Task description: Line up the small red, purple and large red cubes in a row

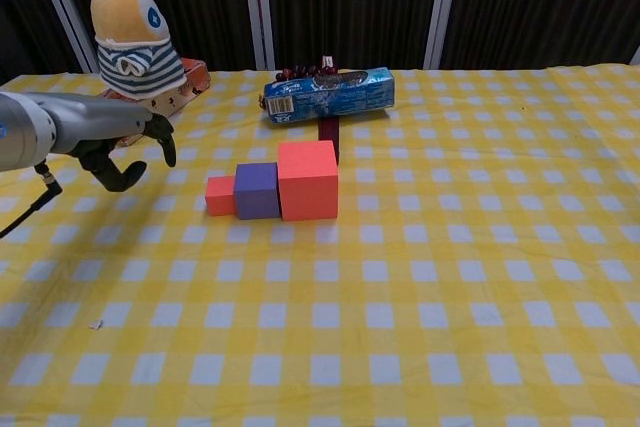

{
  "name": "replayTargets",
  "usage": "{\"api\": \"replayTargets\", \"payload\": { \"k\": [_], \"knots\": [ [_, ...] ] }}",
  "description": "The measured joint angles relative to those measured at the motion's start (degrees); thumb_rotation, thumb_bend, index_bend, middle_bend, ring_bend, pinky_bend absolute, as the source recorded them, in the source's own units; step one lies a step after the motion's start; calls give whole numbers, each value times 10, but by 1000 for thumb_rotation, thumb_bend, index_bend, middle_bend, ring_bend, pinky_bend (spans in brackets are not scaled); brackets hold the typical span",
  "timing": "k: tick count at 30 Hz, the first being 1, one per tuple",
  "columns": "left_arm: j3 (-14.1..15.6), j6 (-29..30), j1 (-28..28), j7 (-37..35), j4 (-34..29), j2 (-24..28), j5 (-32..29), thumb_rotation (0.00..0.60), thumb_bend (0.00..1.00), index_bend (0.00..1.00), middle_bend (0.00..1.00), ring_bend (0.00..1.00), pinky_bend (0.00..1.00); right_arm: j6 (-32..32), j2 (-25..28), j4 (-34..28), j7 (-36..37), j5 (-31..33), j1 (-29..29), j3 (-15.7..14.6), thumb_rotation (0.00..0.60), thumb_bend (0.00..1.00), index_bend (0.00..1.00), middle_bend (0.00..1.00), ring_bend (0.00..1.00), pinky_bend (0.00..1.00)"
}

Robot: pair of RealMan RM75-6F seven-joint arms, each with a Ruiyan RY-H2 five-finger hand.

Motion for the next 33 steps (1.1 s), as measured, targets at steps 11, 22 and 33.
{"api": "replayTargets", "payload": {
  "k": [11,22,33],
  "knots": [
    [33,-9,-1,-14,14,-18,27,600,712,232,0,0,76,1,0,1,2,0,0,0,600,365,0,0,0,1],
    [37,-2,-15,-13,53,-58,18,600,711,228,0,0,76,1,0,1,4,1,0,1,600,364,0,0,0,1],
    [42,-4,-23,-21,65,-82,21,600,711,196,0,0,76,3,-1,1,4,1,-1,2,600,365,0,0,0,1]
  ]
}}
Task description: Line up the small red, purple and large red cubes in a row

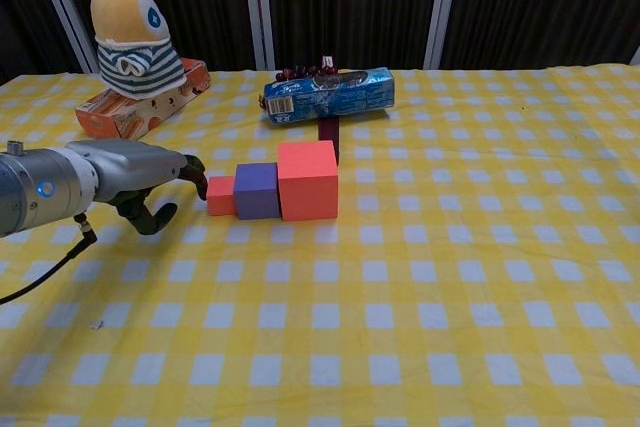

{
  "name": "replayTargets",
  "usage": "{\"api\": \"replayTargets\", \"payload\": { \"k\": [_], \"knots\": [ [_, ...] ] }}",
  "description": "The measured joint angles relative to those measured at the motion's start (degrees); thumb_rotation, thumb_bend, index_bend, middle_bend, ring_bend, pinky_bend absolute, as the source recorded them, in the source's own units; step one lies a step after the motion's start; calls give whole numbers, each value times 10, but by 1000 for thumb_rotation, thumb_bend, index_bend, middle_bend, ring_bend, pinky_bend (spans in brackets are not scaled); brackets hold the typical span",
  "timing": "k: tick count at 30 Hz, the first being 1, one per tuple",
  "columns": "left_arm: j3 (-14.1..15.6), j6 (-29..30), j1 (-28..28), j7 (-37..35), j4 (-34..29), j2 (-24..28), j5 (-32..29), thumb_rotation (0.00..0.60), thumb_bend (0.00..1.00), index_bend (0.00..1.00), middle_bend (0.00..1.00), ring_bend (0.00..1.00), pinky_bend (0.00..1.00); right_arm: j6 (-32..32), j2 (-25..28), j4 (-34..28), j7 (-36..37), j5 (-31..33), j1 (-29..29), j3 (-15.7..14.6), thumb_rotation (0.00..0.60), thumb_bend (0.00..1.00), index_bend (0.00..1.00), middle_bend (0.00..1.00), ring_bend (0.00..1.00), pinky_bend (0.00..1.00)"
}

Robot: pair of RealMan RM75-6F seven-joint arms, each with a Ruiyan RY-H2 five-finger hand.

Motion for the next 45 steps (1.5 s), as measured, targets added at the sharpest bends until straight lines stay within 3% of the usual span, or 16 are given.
{"api": "replayTargets", "payload": {
  "k": [22,25,28,30,36,45],
  "knots": [
    [6,7,-5,-7,-4,-2,-6,600,710,188,0,0,76,0,1,0,3,-1,0,-1,600,365,0,0,0,1],
    [8,13,2,-18,-22,16,1,600,655,181,0,0,76,0,2,0,4,-1,0,-1,600,364,0,0,0,1],
    [9,24,14,-35,-41,36,13,600,509,150,0,0,75,0,2,0,3,0,0,-1,600,364,0,0,0,1],
    [11,38,27,-53,-58,54,31,600,398,112,0,0,61,1,2,1,2,0,-1,-1,600,365,0,0,0,1],
    [34,98,88,-125,-104,108,129,600,198,0,0,0,23,1,1,2,-7,2,-1,0,600,365,0,0,0,1],
    [130,264,249,-277,-110,171,351,600,154,0,0,0,7,4,-4,2,-41,10,-2,3,600,365,0,0,0,1]
  ]
}}
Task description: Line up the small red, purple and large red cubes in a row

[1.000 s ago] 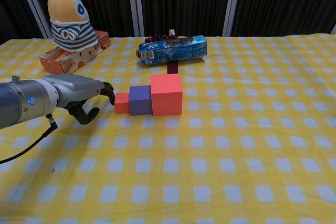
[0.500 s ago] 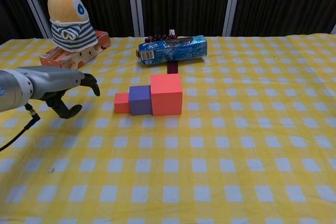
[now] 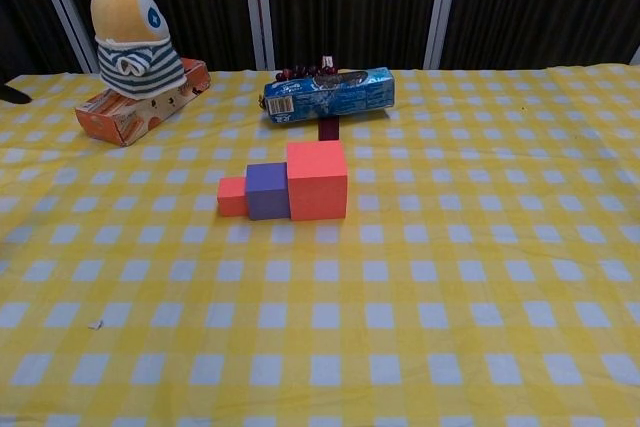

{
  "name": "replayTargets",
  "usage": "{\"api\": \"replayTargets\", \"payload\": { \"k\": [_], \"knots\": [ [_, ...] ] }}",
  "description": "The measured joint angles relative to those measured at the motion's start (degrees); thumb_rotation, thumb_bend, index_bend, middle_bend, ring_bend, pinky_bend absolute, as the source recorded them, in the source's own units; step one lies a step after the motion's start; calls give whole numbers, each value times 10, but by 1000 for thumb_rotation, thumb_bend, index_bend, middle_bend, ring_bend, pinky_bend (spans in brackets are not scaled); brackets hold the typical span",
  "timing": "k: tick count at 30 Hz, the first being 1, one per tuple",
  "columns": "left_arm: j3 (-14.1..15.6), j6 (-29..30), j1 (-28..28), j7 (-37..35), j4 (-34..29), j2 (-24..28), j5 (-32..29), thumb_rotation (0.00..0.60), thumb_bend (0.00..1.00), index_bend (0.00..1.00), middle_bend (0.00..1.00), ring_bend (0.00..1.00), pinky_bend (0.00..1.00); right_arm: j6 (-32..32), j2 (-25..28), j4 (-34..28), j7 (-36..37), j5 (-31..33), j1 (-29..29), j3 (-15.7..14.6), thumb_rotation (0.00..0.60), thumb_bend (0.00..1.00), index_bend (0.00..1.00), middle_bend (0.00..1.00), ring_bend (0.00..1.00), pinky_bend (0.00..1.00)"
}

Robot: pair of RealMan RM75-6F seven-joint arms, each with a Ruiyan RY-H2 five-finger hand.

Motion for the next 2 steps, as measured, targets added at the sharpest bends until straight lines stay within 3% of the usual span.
{"api": "replayTargets", "payload": {
  "k": [2],
  "knots": [
    [20,43,40,-36,13,9,45,600,154,0,0,0,7,2,-2,0,-5,1,-1,1,600,364,0,0,0,1]
  ]
}}
